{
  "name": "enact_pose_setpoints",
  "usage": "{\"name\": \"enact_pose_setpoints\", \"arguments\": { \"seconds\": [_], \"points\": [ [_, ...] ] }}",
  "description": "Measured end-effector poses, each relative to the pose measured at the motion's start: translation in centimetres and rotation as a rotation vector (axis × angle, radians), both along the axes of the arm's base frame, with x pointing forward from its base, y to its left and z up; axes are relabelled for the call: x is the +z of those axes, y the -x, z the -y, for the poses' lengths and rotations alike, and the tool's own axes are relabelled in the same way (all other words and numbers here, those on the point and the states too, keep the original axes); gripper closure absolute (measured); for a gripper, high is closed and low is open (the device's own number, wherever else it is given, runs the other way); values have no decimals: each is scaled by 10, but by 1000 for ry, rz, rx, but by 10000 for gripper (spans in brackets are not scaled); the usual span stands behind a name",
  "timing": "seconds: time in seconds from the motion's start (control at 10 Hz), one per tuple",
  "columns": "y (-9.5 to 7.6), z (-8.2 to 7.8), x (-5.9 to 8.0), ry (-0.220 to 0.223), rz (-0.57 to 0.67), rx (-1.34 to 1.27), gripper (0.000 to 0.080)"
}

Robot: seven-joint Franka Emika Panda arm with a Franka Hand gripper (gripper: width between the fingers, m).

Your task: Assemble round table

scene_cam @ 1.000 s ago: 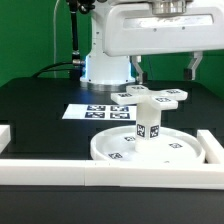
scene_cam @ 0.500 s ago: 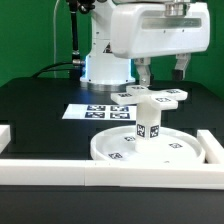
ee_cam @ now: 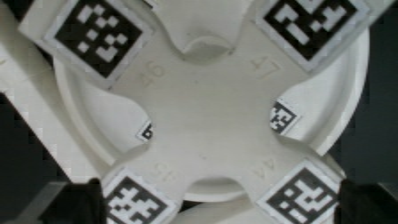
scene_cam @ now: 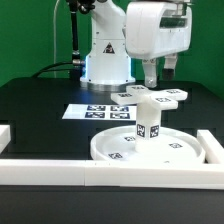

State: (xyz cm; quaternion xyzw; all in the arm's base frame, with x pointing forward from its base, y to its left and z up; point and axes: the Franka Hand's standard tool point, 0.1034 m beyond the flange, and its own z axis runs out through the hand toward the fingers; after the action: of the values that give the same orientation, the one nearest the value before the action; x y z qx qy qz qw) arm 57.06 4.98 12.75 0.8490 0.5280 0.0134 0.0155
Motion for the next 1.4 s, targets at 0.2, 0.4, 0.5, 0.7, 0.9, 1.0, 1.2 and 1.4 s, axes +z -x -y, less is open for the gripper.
{"name": "enact_pose_setpoints", "arguments": {
  "seconds": [0.2,0.4,0.5,0.7,0.9,1.0,1.2,1.4],
  "points": [
    [1,3,-3,8,-6,22,150],
    [2,5,-9,11,-16,20,150],
    [3,6,-12,13,-20,18,150],
    [4,9,-15,14,-24,14,150],
    [4,10,-17,15,-28,12,150],
    [5,10,-18,15,-30,12,150],
    [6,12,-21,17,-36,10,150],
    [7,13,-23,18,-39,9,150]
  ]
}}
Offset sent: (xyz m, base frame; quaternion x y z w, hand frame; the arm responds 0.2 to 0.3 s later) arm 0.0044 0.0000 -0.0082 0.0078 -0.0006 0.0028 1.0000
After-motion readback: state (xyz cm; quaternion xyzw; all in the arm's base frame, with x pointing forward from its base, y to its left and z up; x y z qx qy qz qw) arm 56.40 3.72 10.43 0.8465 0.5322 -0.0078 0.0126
